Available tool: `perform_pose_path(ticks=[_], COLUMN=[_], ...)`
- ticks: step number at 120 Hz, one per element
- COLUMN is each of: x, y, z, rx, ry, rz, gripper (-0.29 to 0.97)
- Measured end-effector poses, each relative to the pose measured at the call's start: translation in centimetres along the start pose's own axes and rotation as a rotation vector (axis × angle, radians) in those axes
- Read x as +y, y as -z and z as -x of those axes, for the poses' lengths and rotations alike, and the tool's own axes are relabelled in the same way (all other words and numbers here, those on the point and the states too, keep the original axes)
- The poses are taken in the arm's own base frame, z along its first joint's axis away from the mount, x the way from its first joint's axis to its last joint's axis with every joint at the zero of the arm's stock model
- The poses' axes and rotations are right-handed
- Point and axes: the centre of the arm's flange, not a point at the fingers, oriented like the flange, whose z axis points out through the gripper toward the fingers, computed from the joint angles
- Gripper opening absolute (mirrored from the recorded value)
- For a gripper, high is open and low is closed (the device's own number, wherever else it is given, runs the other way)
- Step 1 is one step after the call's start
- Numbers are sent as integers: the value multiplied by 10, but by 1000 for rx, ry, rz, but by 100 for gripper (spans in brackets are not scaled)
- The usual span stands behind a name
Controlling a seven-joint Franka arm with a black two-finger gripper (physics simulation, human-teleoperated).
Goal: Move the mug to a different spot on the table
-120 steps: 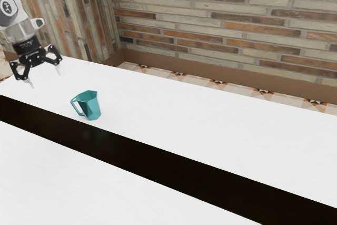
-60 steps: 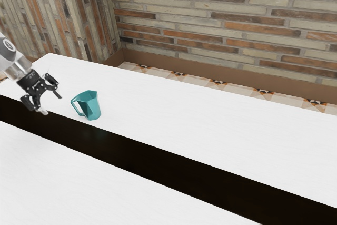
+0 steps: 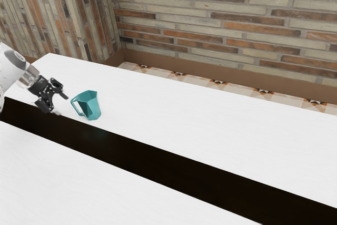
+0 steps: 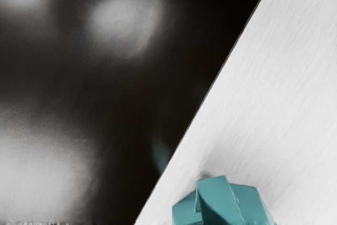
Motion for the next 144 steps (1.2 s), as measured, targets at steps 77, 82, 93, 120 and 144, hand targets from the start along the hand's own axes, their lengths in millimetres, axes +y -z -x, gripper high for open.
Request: perform_pose_path(ticks=[77, 82, 93, 120, 144], x=[12, 12, 13, 13, 13], y=[-43, -45, -50, -58, -59], z=[3, 4, 7, 8, 8], rx=[-121, -125, -135, -148, -152], ry=[114, 115, 118, 127, 127], rz=[103, 106, 110, 115, 120], gripper=[68, 68, 68, 68, 68])
